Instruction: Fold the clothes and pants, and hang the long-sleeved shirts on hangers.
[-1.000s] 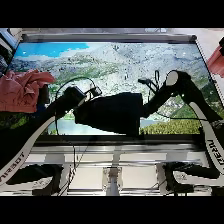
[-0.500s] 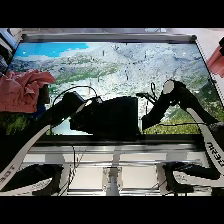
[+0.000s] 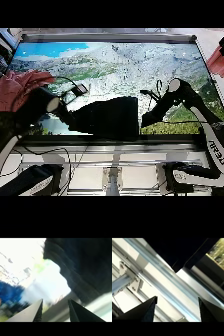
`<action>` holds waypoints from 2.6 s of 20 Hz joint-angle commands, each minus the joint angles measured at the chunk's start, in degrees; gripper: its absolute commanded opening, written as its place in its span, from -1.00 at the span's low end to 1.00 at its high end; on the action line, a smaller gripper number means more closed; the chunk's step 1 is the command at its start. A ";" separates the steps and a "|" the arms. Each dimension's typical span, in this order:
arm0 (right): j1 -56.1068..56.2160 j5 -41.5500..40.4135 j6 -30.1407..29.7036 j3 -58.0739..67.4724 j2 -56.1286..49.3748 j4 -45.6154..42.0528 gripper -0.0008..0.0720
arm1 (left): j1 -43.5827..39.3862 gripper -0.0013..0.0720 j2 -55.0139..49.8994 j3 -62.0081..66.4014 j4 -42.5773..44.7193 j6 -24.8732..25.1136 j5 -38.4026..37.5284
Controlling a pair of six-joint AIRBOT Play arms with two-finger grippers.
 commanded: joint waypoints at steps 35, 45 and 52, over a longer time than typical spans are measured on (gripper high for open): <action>-6.25 -7.58 -0.90 -0.02 0.02 0.24 0.64 | 27.04 -0.79 -27.58 -0.07 -35.36 -9.42 11.19; -6.23 -17.09 -5.31 -1.05 -0.07 8.26 0.73 | 27.06 -0.79 -8.50 -0.07 -15.10 -19.06 19.80; -6.21 -26.45 -7.41 -7.26 -7.04 16.31 0.74 | 27.06 -0.78 -8.52 -0.07 -14.73 -18.45 14.60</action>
